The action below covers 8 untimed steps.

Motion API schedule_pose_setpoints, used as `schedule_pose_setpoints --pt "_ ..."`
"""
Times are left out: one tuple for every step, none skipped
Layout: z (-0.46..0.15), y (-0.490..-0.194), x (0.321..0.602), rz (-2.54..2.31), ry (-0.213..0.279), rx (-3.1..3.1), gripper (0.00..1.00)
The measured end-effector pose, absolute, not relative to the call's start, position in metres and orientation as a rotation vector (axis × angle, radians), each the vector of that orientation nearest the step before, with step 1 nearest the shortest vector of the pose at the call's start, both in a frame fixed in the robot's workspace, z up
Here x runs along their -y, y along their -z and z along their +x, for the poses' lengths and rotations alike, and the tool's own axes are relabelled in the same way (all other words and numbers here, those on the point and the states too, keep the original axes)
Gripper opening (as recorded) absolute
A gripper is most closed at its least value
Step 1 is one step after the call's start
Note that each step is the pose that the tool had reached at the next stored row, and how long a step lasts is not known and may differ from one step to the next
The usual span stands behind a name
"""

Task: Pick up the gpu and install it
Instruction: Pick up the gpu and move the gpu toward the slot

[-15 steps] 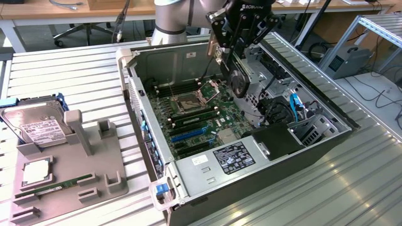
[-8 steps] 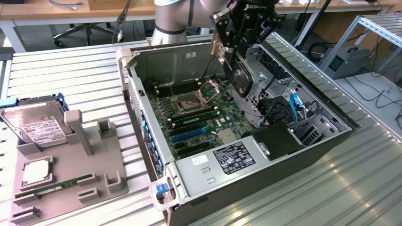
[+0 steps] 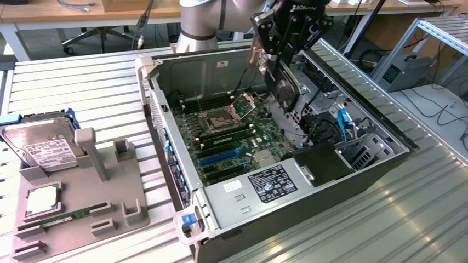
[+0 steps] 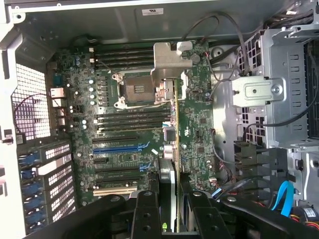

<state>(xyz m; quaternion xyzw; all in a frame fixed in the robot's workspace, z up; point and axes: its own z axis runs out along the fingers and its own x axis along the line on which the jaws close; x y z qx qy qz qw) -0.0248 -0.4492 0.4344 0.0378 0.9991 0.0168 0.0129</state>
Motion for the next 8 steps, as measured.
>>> schedule_pose_setpoints --pt "-0.0238 -0.4344 0.4492 0.118 -0.052 -3.113 0.27" --pt "-0.0227 -0.4343 0.4492 0.118 -0.052 -3.113 0.27" --pt "-0.0218 -0.4343 0.4492 0.118 -0.052 -3.113 0.27" --pt "-0.0207 -0.4343 0.4492 0.118 -0.052 -3.113 0.27" --pt "-0.0197 -0.4342 0.4492 0.118 -0.052 -3.113 0.27" --pt "-0.0186 -0.4342 0.4492 0.118 -0.052 -3.113 0.27" --pt "-0.0166 -0.4341 0.4492 0.118 -0.052 -3.113 0.27" --pt "-0.0148 -0.4340 0.4492 0.118 -0.052 -3.113 0.27"
